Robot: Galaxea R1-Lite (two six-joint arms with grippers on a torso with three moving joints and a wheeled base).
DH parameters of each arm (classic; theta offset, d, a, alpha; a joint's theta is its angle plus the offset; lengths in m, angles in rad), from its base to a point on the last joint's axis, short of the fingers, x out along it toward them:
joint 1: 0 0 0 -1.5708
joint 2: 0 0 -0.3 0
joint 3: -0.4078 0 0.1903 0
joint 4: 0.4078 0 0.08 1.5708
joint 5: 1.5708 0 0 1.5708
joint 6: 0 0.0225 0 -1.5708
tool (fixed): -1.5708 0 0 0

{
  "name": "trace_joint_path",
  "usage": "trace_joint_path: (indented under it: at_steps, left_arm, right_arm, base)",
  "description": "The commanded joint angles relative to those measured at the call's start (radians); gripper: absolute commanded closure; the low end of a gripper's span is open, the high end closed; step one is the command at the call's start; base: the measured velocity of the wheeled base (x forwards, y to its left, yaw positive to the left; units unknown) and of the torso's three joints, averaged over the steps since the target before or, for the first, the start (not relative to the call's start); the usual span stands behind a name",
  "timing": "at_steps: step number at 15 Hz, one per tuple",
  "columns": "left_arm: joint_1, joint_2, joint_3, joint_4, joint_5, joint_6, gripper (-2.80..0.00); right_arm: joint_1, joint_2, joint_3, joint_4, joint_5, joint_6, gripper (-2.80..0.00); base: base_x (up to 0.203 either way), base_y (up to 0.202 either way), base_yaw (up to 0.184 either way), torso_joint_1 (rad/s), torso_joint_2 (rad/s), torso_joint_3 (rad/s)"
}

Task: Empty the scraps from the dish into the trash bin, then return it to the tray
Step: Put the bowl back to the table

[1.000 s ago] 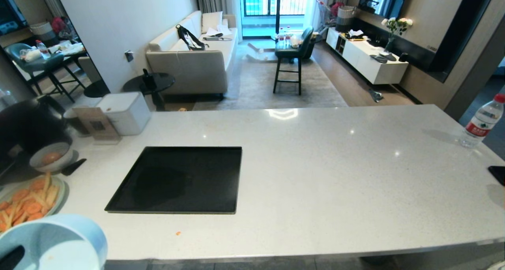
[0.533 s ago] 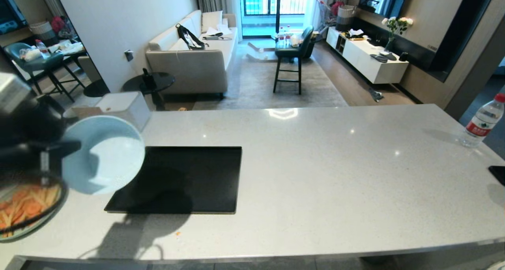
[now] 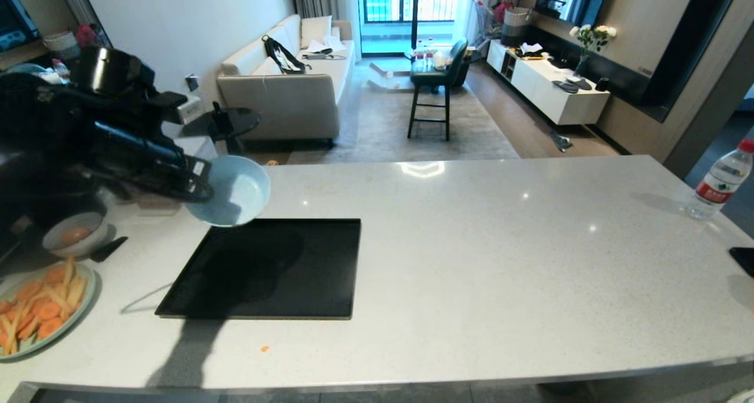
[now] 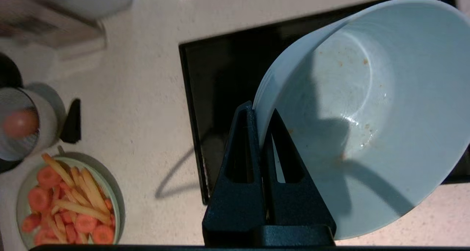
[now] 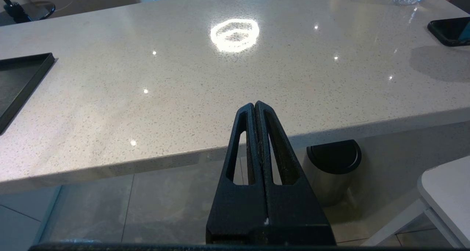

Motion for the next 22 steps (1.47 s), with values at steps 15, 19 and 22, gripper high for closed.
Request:
trace_joint_path:
  at_steps: [15,19,22]
  left_arm:
    - [0.180,0.400,-0.154,0.181,-0.293,-0.012,0.00]
    - [0.180,0.431,-0.156,0.168,-0.294,-0.010,0.00]
    - [0.178,0.454,-0.153,0.138,-0.294,-0.010,0.00]
  right_arm:
    - [0.000,0.000,0.000,0.000,0.000,0.001,0.00]
    - [0.000,0.000,0.000,0.000,0.000,0.001,0.00]
    - [0.000,0.000,0.000,0.000,0.000,0.001,0.00]
  base:
    - [0.000,0.000,0.000,0.000,0.00,0.000]
    - [0.000,0.000,0.000,0.000,0.00,0.000]
    - [0.000,0.000,0.000,0.000,0.00,0.000]
